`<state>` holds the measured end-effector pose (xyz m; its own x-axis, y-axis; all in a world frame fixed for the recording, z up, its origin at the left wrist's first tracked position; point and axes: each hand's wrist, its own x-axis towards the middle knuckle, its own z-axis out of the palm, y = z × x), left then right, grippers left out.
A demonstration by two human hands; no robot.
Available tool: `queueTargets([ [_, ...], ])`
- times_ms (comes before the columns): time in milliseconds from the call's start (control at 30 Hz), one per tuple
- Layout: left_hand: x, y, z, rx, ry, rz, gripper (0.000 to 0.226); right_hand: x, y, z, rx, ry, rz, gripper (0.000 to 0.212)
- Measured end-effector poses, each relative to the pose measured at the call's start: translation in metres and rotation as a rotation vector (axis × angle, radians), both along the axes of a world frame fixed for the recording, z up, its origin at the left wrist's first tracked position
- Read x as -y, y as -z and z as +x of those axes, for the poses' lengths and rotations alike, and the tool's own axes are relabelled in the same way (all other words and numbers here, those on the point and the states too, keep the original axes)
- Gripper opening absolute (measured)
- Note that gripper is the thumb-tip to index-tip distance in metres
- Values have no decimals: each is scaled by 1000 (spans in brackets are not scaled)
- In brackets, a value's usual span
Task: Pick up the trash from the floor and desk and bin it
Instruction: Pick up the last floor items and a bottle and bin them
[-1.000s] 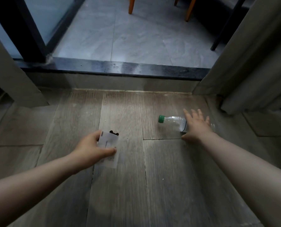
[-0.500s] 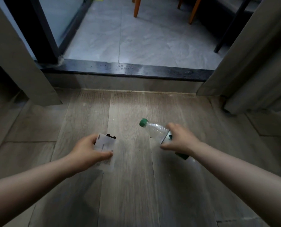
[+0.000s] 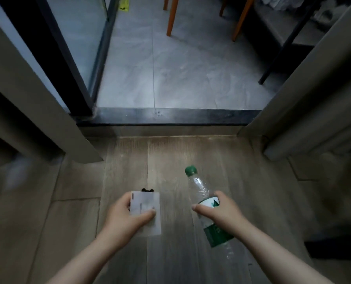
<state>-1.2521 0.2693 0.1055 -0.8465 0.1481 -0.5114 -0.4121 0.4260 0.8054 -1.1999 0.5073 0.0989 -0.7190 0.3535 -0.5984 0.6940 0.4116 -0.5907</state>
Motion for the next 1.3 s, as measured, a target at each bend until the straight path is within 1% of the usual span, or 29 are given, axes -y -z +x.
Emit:
queueTargets([
  [67,-6,-38,9,72,15,8,27,1,-40,13,19,50,-6,53],
  [133,-12,-84,16,115,42,2,30,0,-86,30,14,126,-57,55],
  [200,-17,-137,23,146,72,1,26,0,-138,49,7,203,-87,56],
  [300,-28,-221,28,166,74,-6,22,0,-214,77,7,300,-78,66],
  [367,-42,-284,37,167,86,3,23,-3,-271,98,-7,375,-107,72],
  [433,-65,-352,54,162,136,-2,22,-10,-338,122,-20,458,-158,74],
  [500,-94,-420,72,162,197,13,21,-20,-403,147,-41,538,-165,76],
  [533,-110,-449,81,154,224,21,21,-27,-434,159,-62,574,-156,72],
  [600,-141,-500,99,120,286,26,22,-44,-491,183,-108,624,-123,59],
  [700,-185,-564,130,37,377,50,25,-75,-563,224,-203,695,-72,45],
  [767,-216,-601,153,-1,434,79,25,-99,-603,253,-261,749,-36,41],
  [900,-274,-663,200,-11,542,178,24,-135,-669,317,-377,902,55,46],
  [1000,-312,-698,229,-19,645,270,23,-144,-705,359,-450,1027,89,49],
  [1100,-347,-725,255,-32,809,309,24,-140,-730,396,-489,1149,125,47],
  [1200,-374,-744,281,-24,978,332,24,-133,-751,434,-522,1354,187,50],
  [1300,-386,-760,308,5,1181,371,25,-112,-772,464,-565,1590,300,51],
])
